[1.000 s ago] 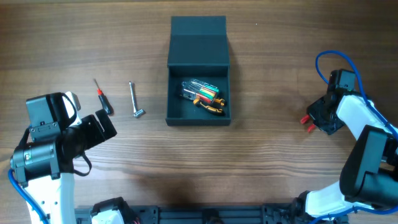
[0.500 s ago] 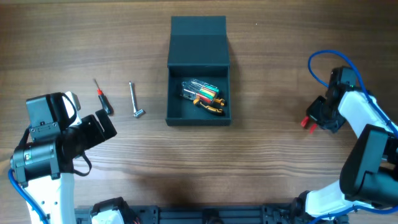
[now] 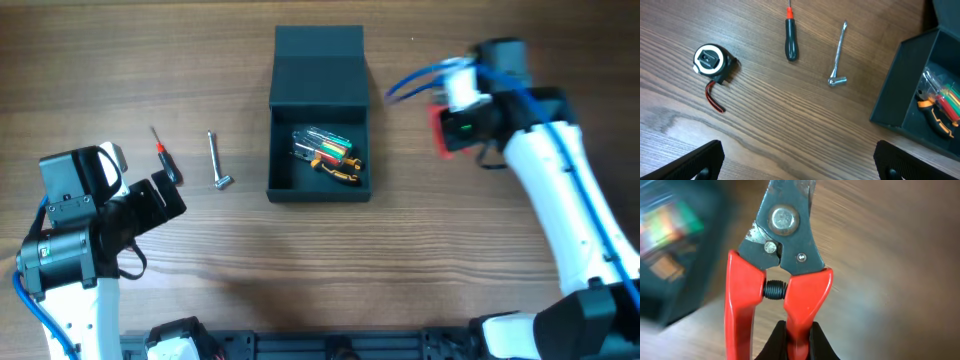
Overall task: Pack container
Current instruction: 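Carry the red cutters into the box and lower them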
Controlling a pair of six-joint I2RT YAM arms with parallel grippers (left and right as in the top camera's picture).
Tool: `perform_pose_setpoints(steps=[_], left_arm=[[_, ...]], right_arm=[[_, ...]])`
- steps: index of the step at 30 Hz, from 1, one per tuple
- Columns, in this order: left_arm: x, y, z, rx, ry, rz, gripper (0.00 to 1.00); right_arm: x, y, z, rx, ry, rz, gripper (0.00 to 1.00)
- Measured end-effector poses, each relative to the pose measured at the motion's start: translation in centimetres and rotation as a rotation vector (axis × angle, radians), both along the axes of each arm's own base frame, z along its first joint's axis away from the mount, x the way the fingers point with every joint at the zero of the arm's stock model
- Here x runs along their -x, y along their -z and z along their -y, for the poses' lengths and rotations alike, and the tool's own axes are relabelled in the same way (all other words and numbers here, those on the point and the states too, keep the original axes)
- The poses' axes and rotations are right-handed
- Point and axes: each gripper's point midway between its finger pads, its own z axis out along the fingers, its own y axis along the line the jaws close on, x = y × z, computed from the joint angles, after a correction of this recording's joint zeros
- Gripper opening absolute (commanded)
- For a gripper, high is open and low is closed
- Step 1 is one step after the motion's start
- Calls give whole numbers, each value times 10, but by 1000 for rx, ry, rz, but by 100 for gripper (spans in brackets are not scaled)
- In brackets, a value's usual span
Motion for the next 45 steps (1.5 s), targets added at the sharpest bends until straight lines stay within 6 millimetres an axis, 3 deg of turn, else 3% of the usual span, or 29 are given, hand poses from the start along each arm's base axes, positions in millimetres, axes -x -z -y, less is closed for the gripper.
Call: perform_pose_setpoints(steps=[6, 10, 14, 20, 23, 32, 40, 45], left_arm=[[-2, -1, 0, -2, 0, 9, 100], [-2, -1, 0, -2, 0, 9, 100], [-2, -1, 0, -2, 0, 9, 100], [-4, -2, 0, -2, 1, 17, 100], [-4, -2, 1, 6, 6, 20, 100], [-7, -4, 3, 15, 12, 34, 100], [-9, -5, 2, 13, 13, 44, 100], [-10, -6, 2, 12, 13, 49, 100]], right_arm=[[30, -1, -94, 60, -567, 29, 4], [37, -8, -136, 72, -766, 113, 4], [41, -14, -164, 78, -889, 186, 4], [38, -15, -175, 93, -983, 233, 4], [34, -3, -180, 97, -1012, 219, 4], [26, 57, -189, 111, -1057, 92, 4], [26, 81, -188, 120, -1068, 32, 4], [24, 83, -185, 120, -1063, 26, 4]])
